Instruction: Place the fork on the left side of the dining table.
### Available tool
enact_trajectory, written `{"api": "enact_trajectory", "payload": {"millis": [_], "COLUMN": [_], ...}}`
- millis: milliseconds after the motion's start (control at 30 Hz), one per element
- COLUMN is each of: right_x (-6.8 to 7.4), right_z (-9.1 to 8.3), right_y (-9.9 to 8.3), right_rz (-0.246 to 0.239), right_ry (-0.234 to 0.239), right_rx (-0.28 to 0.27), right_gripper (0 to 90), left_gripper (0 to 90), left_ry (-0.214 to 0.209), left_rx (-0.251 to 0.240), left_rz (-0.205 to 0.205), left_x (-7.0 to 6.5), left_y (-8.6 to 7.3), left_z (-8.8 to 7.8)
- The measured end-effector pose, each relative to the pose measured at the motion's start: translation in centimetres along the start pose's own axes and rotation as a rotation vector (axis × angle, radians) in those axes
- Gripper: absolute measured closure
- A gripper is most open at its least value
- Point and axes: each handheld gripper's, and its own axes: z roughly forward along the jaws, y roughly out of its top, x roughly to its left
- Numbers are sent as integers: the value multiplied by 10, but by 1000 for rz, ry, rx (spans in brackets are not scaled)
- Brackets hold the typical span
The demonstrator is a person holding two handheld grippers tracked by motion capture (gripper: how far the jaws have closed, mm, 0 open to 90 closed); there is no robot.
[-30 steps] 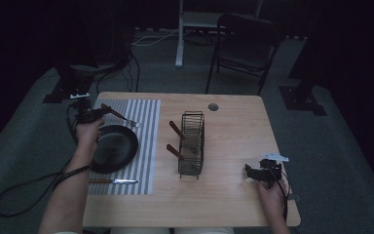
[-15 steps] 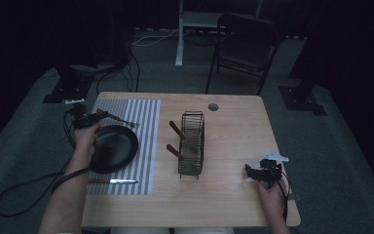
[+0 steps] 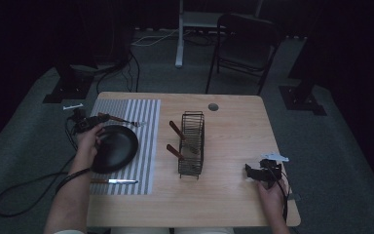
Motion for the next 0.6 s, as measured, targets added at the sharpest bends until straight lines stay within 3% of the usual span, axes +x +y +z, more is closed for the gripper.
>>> {"api": "enact_trajectory", "payload": {"millis": [233, 400, 533, 600], "right_x": [0, 0, 0, 0], "right_z": [0, 0, 0, 0], "right_y": [0, 0, 0, 0], "right_rz": [0, 1, 0, 1], "right_ry": [0, 0, 0, 0], "right_rx": [0, 0, 0, 0], "right_gripper": [125, 124, 124, 124], "left_gripper": [736, 718, 715, 680], "left_ry": [10, 11, 12, 37], "left_rx": [4, 34, 51, 63], "left_rz": [-23, -66, -64, -43], "left_x": [5, 11, 12, 10], "left_y": [-3, -4, -2, 0], "left_z": [6, 12, 16, 19]}}
